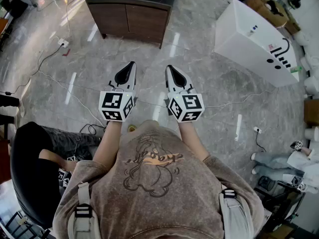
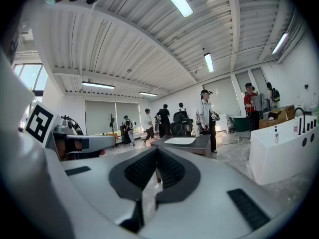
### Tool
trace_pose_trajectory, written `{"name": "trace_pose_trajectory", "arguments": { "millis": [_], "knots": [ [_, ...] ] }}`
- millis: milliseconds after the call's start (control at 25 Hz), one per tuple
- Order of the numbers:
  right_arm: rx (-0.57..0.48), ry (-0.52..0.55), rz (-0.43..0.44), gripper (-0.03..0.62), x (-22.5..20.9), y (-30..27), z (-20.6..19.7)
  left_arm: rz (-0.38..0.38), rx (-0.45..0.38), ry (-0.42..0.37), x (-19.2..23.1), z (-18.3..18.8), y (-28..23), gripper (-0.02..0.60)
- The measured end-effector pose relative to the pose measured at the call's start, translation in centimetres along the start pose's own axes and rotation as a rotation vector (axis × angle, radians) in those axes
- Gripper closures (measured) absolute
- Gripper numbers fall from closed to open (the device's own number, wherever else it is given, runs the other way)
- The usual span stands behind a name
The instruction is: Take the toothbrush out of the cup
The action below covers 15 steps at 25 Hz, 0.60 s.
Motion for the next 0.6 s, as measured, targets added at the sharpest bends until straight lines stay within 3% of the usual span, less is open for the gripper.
{"name": "trace_pose_trajectory", "arguments": {
  "millis": [600],
  "knots": [
    [-0.009,0.002,0.105,0.576,-1.9,-0.5,0.3,0.048,0.001,0.007,-1.0,-1.0,-2.4,0.565]
  ]
}}
Point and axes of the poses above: the fingertips, and each gripper's own axes: y backward along the fingers, x to its left, z out of its top, the point moved 1 cm from there along y, backward along the fingers, and after that the axes turned 13 degrees about -z, right-handed, at the moved point
